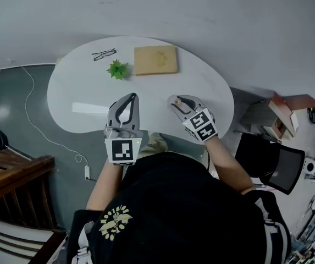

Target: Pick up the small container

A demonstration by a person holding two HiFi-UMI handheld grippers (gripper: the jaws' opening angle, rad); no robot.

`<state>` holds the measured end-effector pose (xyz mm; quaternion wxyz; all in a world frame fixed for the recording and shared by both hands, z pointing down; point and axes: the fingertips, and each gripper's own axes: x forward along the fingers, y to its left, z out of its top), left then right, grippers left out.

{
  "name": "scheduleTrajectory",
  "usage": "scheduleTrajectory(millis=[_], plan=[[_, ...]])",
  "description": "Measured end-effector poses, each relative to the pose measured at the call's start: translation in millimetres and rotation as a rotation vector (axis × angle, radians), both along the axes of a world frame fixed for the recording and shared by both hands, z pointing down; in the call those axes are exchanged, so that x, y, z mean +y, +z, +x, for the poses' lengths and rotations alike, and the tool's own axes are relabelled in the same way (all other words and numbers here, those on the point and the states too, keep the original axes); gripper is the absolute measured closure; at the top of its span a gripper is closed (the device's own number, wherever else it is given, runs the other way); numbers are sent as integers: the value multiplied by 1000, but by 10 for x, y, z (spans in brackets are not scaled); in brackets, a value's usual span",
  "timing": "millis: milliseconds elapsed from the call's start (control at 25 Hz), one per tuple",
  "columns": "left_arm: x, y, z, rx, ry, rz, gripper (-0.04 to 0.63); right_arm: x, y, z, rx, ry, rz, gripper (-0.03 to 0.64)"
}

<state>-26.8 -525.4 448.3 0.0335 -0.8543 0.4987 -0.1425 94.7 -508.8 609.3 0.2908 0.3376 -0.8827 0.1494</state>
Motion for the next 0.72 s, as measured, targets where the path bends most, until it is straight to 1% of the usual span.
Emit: scheduleTrajectory(millis=[200,320,400,640,720], plan=[[-12,-80,110,-8,32,11,577,-36,-428,9,-29,-7,41,463],[-20,-153,167,11,43,24,577,-35,-674,29,-38,-11,67,463],[-12,-182,190,4,49,18,577,-36,-834,39,-43,-16,84,463],[59,-278,203,-3,64,25,577,-4,-1210,42,-56,-21,111,463],[70,-321,174,7,66,49,577,10,-1279,18,-58,-22,115,463]])
